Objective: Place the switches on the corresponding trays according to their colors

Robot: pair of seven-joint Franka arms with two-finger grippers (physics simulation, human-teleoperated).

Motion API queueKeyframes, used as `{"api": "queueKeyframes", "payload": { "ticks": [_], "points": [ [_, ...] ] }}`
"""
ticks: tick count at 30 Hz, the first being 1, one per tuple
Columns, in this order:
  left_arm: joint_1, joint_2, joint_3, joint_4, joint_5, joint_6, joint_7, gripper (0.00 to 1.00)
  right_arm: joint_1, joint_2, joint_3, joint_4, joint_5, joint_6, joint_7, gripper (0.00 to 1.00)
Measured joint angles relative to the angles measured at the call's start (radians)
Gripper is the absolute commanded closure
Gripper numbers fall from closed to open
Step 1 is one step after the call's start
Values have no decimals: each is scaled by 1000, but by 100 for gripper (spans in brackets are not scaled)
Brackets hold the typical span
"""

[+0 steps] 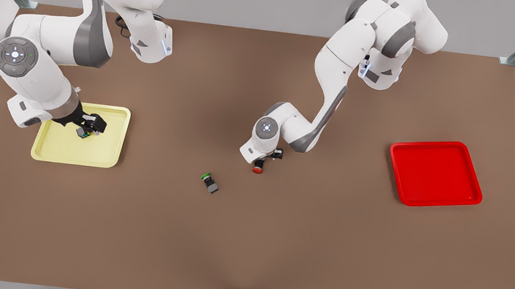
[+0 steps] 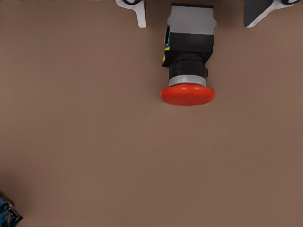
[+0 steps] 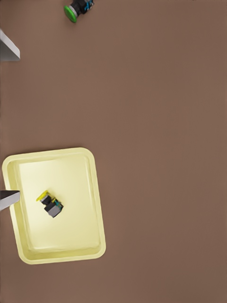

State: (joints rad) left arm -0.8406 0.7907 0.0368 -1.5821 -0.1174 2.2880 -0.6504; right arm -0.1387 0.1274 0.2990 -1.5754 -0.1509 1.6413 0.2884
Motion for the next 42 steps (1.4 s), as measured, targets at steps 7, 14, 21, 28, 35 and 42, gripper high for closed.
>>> {"api": "queueKeyframes", "payload": {
  "ticks": [7, 14, 21, 28, 35, 42],
  "points": [
    [3, 1, 0, -4, -7, 16, 2, 4, 0, 3, 1, -2, 0, -4, 2, 0],
    [-2, 6, 0, -3, -23, 24, -12, 37, 2, 3, 2, -2, 0, -3, 2, 0],
    [-2, 4, 0, -4, -28, 24, -14, 40, 23, 5, 1, -1, -3, -2, 35, 0],
    [-2, 1, 0, -6, -29, 21, -17, 46, 21, 5, 0, 0, -3, -6, 34, 0],
    [-4, 1, 0, -6, -28, 21, -18, 48, 20, 5, 1, 0, -3, -5, 34, 0],
    [-3, 1, 0, -6, -21, 19, -19, 51, 21, 5, 0, 0, -3, -3, 34, 0]
  ]
}}
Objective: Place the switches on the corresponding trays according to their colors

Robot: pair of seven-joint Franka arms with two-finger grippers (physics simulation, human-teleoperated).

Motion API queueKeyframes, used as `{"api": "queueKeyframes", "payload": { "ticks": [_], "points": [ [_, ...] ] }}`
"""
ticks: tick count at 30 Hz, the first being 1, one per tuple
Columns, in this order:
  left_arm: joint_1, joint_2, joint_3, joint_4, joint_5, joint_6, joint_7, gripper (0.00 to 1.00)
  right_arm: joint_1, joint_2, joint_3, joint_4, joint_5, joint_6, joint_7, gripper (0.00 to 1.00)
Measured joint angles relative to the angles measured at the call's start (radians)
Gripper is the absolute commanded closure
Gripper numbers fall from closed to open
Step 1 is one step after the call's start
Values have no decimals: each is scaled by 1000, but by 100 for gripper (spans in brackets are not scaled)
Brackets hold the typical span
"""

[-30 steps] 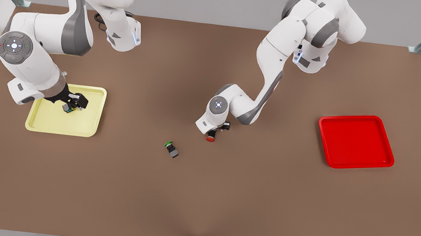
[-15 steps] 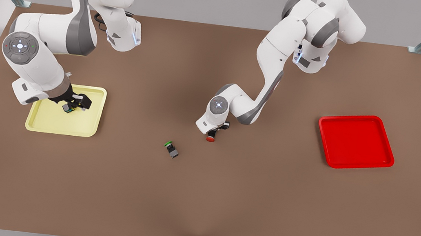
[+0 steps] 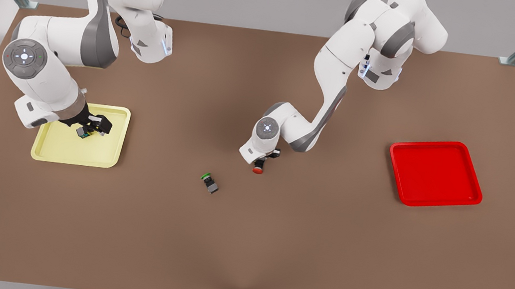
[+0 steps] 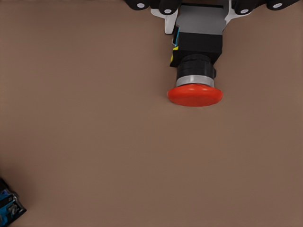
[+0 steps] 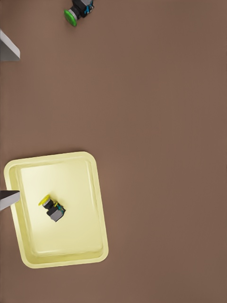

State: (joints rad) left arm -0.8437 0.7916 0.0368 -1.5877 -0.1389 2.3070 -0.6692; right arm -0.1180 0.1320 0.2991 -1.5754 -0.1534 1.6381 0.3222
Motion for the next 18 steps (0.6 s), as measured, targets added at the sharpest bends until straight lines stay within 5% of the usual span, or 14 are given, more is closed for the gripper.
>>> {"api": "queueKeyframes", "payload": {
  "ticks": [8, 18],
  "points": [
    [7, -88, 0, -9, 9, -57, -6, 51, 2, 0, 0, 0, 0, -1, 1, 0],
    [159, -454, 0, -247, 26, -158, 58, 51, 1, -3, 1, 0, 1, -8, 1, 0]
  ]
}}
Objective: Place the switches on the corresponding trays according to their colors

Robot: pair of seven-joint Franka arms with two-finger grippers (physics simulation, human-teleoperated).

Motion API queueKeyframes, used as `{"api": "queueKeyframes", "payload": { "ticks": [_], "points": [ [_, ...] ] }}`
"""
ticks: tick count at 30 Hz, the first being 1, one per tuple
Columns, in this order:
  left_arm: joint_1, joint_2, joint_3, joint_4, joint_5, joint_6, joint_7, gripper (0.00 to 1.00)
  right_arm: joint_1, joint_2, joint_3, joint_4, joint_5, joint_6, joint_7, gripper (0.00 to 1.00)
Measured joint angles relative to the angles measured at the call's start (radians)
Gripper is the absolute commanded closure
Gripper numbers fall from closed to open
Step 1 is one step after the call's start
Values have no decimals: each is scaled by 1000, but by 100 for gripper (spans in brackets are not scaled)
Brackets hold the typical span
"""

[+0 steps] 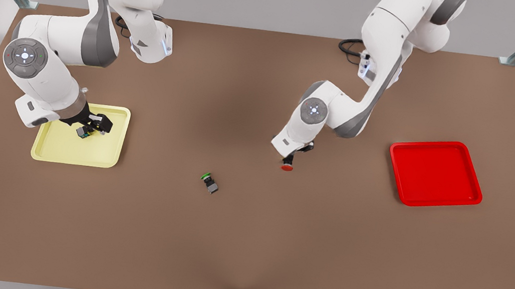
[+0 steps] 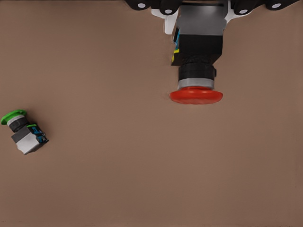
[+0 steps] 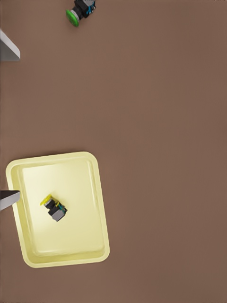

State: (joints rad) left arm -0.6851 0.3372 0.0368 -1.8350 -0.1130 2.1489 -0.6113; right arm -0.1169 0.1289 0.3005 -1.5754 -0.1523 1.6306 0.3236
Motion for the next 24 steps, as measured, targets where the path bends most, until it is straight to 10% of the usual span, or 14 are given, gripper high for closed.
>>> {"api": "queueKeyframes", "payload": {
  "ticks": [24],
  "points": [
    [953, -346, 2, -372, 158, -165, 778, 50, 3, 0, 2, 0, 0, -2, 0, 0]
  ]
}}
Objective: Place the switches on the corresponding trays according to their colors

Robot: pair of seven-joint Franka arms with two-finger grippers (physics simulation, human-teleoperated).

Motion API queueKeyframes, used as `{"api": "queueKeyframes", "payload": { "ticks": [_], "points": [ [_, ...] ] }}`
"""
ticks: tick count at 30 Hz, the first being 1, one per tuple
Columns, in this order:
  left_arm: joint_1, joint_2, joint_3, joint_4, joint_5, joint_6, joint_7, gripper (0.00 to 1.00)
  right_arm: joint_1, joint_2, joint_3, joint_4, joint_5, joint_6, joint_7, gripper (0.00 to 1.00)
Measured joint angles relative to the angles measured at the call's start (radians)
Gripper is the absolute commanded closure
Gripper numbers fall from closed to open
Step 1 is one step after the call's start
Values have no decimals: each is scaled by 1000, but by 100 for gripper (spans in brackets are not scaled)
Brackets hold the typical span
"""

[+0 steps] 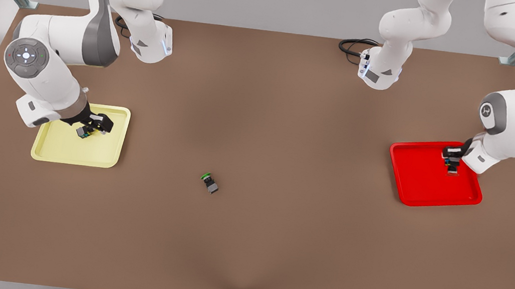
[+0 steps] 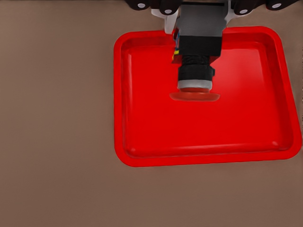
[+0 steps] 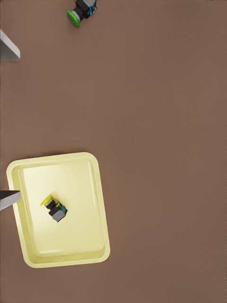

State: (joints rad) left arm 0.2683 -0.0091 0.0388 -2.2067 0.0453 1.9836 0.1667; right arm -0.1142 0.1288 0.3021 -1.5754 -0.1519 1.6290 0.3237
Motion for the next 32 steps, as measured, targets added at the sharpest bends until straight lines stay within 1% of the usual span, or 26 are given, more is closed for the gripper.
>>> {"api": "queueKeyframes", "payload": {
  "ticks": [3, 4, 5, 10, 13, 14, 16, 18, 19, 20, 22, 24, 25, 32],
  "points": [
    [65, -10, -2, -50, 6, 32, 0, 49, -1, 0, 0, -1, 0, 2, 0, 0],
    [71, -4, -2, -54, 7, 34, 0, 46, -1, 0, 0, -1, 0, 2, 0, 0],
    [75, 0, -2, -53, 5, 35, -1, 0, -1, 0, 0, -1, 0, 2, 0, 0],
    [68, 37, -2, -54, -3, 61, -3, 0, -1, 0, 11, -2, 0, 2, 0, 0],
    [-4, 4, -13, -39, -4, 42, -20, 0, -2, 0, 11, 0, 0, 2, 0, 0],
    [-5, -2, -48, -1, -5, 1, -35, 0, -1, 0, 12, -1, 0, 2, 0, 0],
    [9, 7, -132, 195, -5, -179, -125, 0, -1, 0, 12, 0, 0, 2, 0, 0],
    [-21, 3, -171, 267, -6, -231, -165, 0, -2, 0, 12, -1, 0, 2, 0, 0],
    [-28, -6, -198, 329, -6, -294, -199, 0, -1, 0, 12, -1, 0, 2, 0, 0],
    [-117, -8, -148, 416, -7, -403, -236, 0, -1, 0, 12, 0, 0, 2, 0, 0],
    [-352, -4, 3, 584, -7, -581, -264, 0, -1, 0, 12, -1, 0, 2, 0, 0],
    [-433, 2, -3, 629, -8, -593, -220, 0, -1, 0, 14, 0, 0, 0, 0, 0],
    [-473, 2, -6, 630, -8, -599, -168, 0, 0, 0, 14, 0, 0, 1, 0, 0],
    [-749, -1, 0, 624, -12, -601, -180, 0, -1, 0, 14, 0, 0, 0, 0, 0]
  ]
}}
